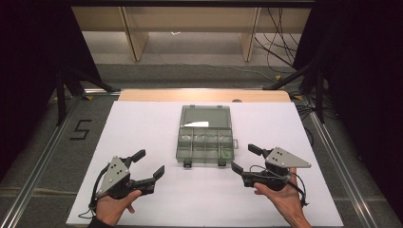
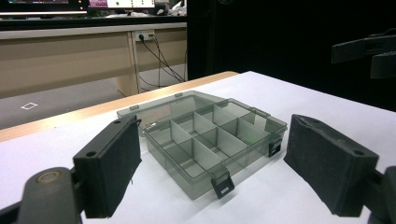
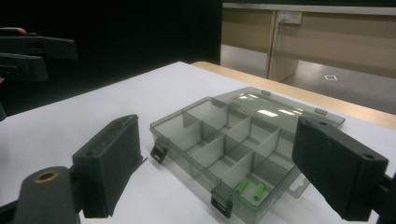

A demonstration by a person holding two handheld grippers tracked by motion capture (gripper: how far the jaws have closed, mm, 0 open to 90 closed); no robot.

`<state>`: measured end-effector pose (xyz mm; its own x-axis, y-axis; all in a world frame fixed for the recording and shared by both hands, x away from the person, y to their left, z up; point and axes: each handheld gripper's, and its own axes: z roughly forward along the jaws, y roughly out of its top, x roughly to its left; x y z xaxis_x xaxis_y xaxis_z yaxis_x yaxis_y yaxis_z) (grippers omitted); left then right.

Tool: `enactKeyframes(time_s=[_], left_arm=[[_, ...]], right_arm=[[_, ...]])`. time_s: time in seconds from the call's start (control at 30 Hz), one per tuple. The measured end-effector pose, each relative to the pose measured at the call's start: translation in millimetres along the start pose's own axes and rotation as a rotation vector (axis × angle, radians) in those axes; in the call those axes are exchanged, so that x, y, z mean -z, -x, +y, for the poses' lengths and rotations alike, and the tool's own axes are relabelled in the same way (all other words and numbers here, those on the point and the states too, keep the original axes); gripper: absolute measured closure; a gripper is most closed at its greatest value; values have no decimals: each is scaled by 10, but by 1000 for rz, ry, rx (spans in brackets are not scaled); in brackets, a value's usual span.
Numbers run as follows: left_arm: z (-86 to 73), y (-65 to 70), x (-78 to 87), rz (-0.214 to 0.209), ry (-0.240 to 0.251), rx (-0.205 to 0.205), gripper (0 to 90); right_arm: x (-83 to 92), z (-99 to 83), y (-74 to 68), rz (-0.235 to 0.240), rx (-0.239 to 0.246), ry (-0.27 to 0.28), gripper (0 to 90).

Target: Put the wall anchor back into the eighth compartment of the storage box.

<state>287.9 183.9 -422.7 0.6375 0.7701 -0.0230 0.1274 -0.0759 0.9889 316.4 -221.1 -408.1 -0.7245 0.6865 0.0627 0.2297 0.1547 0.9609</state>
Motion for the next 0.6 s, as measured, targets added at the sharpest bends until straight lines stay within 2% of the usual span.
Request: enactKeyframes(time_s=[0.33,0.5,0.6], left_arm=[[0,2,1,1,3,7,172],[0,-1,0,1,2,3,172],[-1,3,1,2,1,7,172]], right_arm=[[63,-44,10,-1,-12,14,166],[93,-61,9,-4,-15,-5,166],[89,-81,3,-5,-18,3,166]])
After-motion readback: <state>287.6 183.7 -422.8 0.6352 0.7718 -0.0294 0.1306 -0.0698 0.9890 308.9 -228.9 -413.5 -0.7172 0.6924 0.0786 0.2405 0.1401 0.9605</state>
